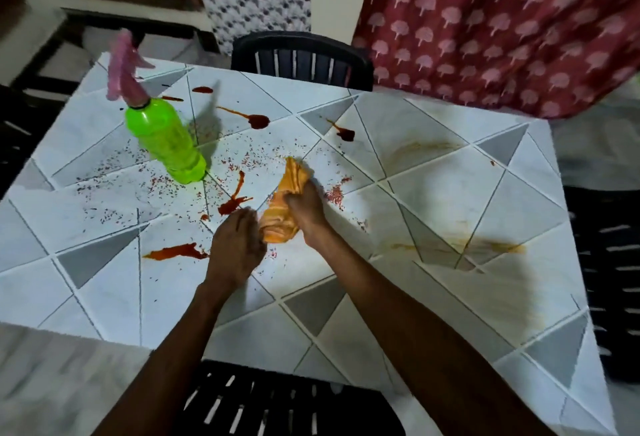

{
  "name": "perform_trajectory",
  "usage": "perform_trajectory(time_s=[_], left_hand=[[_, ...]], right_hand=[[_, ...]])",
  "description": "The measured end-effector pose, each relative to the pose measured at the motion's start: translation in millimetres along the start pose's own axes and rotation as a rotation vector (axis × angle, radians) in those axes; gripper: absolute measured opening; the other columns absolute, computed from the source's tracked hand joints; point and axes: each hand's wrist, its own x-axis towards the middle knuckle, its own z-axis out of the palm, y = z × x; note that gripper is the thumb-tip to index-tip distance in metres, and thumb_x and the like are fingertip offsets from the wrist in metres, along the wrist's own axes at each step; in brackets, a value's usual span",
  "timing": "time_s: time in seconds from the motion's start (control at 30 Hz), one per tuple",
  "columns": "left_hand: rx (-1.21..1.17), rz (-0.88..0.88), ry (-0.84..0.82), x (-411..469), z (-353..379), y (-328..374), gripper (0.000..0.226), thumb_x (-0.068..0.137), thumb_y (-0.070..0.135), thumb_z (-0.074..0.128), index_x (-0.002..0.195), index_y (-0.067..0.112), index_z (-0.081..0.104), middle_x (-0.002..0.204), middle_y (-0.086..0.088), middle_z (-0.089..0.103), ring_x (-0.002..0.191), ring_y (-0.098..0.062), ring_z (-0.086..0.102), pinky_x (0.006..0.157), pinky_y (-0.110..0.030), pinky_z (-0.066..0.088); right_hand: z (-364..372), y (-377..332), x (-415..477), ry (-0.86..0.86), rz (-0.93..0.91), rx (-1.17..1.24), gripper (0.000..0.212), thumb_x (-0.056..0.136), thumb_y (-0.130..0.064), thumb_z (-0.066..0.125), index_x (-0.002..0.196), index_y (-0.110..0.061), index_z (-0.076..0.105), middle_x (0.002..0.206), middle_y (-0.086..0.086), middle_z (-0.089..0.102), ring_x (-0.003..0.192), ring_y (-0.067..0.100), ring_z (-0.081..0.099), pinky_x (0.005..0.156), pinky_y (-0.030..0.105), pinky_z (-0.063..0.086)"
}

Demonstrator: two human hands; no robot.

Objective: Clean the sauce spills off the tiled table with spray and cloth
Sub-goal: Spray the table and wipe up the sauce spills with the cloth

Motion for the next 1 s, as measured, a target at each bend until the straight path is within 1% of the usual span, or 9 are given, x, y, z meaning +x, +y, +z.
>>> perform_trajectory(time_s=[0.07, 0.13, 0.27, 0.47, 0.53, 0.63, 0.73, 0.9, 1.0], left_hand=[[0.012, -0.011, 0.032, 5.0, 0.4, 9.1, 0.054, 0.085, 0.031, 0.065, 0.125, -0.004, 0.058, 0.124, -0.024, 0.061, 0.112, -0.040, 0.059, 0.095, -0.043, 0.051], [-0.007, -0.050, 0.051, 10.0, 0.3, 19.5, 0.054, 0.091, 0.041, 0.064, 0.126, 0.000, 0.058, 0.124, -0.021, 0.061, 0.113, -0.036, 0.057, 0.095, -0.040, 0.049], [-0.009, -0.073, 0.068, 20.0, -2.5, 40.1, 0.049, 0.093, 0.047, 0.059, 0.115, 0.003, 0.060, 0.115, -0.019, 0.062, 0.103, -0.035, 0.058, 0.087, -0.038, 0.050], [0.102, -0.209, -0.063, 25.7, -2.2, 44.4, 0.079, 0.087, 0.066, 0.044, 0.137, 0.005, 0.050, 0.141, -0.018, 0.049, 0.128, -0.036, 0.049, 0.101, -0.047, 0.045], [0.091, -0.276, -0.116, 25.6, 1.0, 45.9, 0.088, 0.084, 0.072, 0.041, 0.144, 0.008, 0.041, 0.151, -0.014, 0.039, 0.138, -0.033, 0.038, 0.110, -0.049, 0.037], [0.083, -0.314, -0.141, 23.8, 9.2, 42.8, 0.096, 0.081, 0.073, 0.053, 0.150, 0.010, 0.031, 0.158, -0.009, 0.028, 0.145, -0.030, 0.028, 0.115, -0.050, 0.031], [0.094, -0.318, -0.150, 22.9, 14.7, 41.3, 0.100, 0.079, 0.071, 0.059, 0.152, 0.010, 0.028, 0.161, -0.008, 0.024, 0.147, -0.029, 0.025, 0.117, -0.050, 0.028], [0.110, -0.331, -0.151, 25.0, 19.8, 39.0, 0.103, 0.078, 0.075, 0.054, 0.153, 0.008, 0.028, 0.162, -0.009, 0.024, 0.148, -0.028, 0.023, 0.118, -0.049, 0.026], [0.115, -0.326, -0.141, 22.6, 22.2, 37.7, 0.106, 0.076, 0.078, 0.045, 0.153, 0.006, 0.028, 0.161, -0.010, 0.026, 0.148, -0.029, 0.024, 0.119, -0.049, 0.025]], right_hand=[[-29.6, 1.2, -7.8, -0.021, -0.089, -0.048, 0.045, 0.088, -0.007, 0.058, 0.133, -0.007, 0.055, 0.124, 0.012, 0.064, 0.119, 0.035, 0.060, 0.099, 0.043, 0.050], [-66.0, 4.7, -18.0, -0.024, -0.135, -0.062, 0.054, 0.087, -0.013, 0.062, 0.140, -0.016, 0.051, 0.132, 0.008, 0.062, 0.122, 0.029, 0.059, 0.104, 0.045, 0.048], [-146.9, 15.3, -35.4, 0.078, -0.131, -0.037, 0.056, 0.085, -0.026, 0.067, 0.139, -0.021, 0.053, 0.133, 0.007, 0.062, 0.119, 0.028, 0.061, 0.104, 0.054, 0.048], [-215.6, 51.6, -45.6, 0.235, -0.025, -0.228, 0.061, 0.096, -0.018, 0.065, 0.151, -0.018, 0.040, 0.147, 0.010, 0.051, 0.131, 0.034, 0.051, 0.110, 0.055, 0.041], [-208.9, 61.0, -40.3, 0.231, 0.018, -0.263, 0.061, 0.098, -0.017, 0.061, 0.153, -0.016, 0.035, 0.151, 0.013, 0.047, 0.135, 0.036, 0.047, 0.113, 0.054, 0.039], [-178.5, 54.0, -19.5, 0.191, 0.003, -0.266, 0.058, 0.097, -0.012, 0.060, 0.150, -0.014, 0.038, 0.144, 0.015, 0.053, 0.130, 0.036, 0.052, 0.110, 0.047, 0.042], [-140.5, 28.6, 7.3, 0.141, -0.037, -0.251, 0.054, 0.097, -0.010, 0.060, 0.147, -0.011, 0.040, 0.139, 0.014, 0.055, 0.124, 0.032, 0.056, 0.097, 0.031, 0.044], [-63.2, -21.1, 49.7, -0.018, -0.050, -0.190, 0.057, 0.099, -0.006, 0.054, 0.152, -0.010, 0.034, 0.143, 0.011, 0.052, 0.123, 0.028, 0.057, 0.082, 0.025, 0.046], [-24.5, -42.5, 64.2, -0.084, -0.082, -0.167, 0.052, 0.097, -0.003, 0.054, 0.148, -0.006, 0.040, 0.140, 0.015, 0.055, 0.121, 0.029, 0.059, 0.085, 0.028, 0.049]])
